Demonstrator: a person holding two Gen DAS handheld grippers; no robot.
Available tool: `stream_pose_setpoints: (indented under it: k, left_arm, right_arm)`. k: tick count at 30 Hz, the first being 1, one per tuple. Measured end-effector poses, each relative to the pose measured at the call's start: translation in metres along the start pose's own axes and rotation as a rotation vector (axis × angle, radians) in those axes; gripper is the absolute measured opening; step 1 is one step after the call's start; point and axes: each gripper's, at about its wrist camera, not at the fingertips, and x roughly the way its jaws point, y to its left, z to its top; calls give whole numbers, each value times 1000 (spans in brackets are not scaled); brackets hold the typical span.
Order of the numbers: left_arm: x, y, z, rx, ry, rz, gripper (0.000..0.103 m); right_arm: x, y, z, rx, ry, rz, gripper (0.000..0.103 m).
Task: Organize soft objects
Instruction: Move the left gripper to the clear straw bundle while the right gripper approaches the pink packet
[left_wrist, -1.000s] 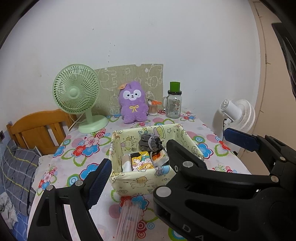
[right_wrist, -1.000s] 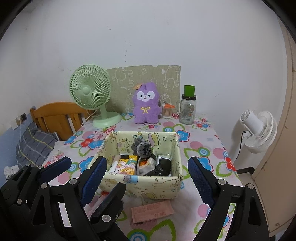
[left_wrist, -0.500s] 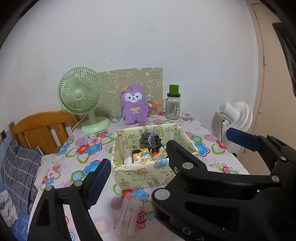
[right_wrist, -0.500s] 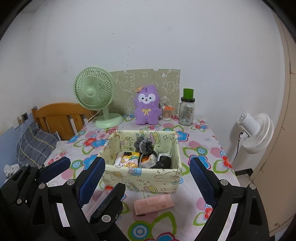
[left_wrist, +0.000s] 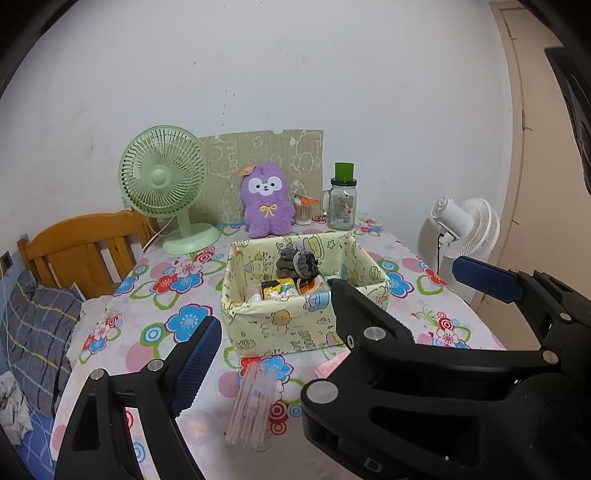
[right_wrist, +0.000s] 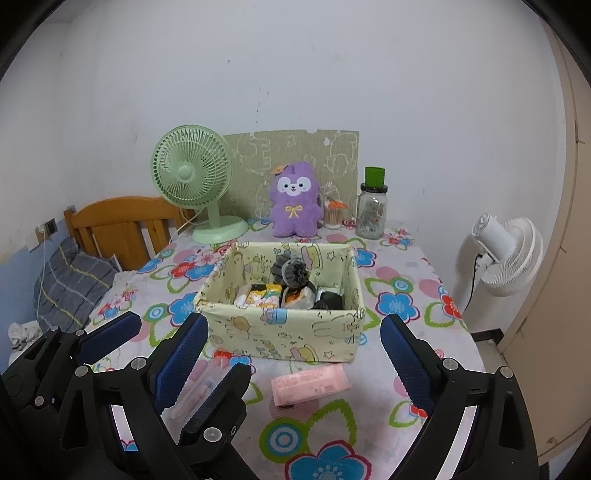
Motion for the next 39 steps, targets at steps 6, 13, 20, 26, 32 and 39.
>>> stream_pose_setpoints:
  k: [6, 13, 20, 26, 32, 39]
  left_arm:
    - [2, 1, -8, -9, 14, -3, 88]
    - [11, 3, -18, -3, 42, -4, 88]
    - [23, 6, -28, -11, 80, -9, 88]
    - [35, 9, -34, -15, 107, -13, 88]
    - [46, 13, -40, -25, 137, -29, 88]
    - [61, 20, -47, -42, 192, -29, 88]
  right_arm:
    - [4, 2, -7, 0, 19, 1, 97]
    - [17, 1, -18, 28, 67, 16, 97]
    - [32, 3, -29, 26, 106, 15, 97]
    - [44, 4, -35, 28, 131, 17, 97]
    - [59, 1, -41, 49, 166, 14, 97]
    - [77, 3, -49, 51, 214, 12, 97]
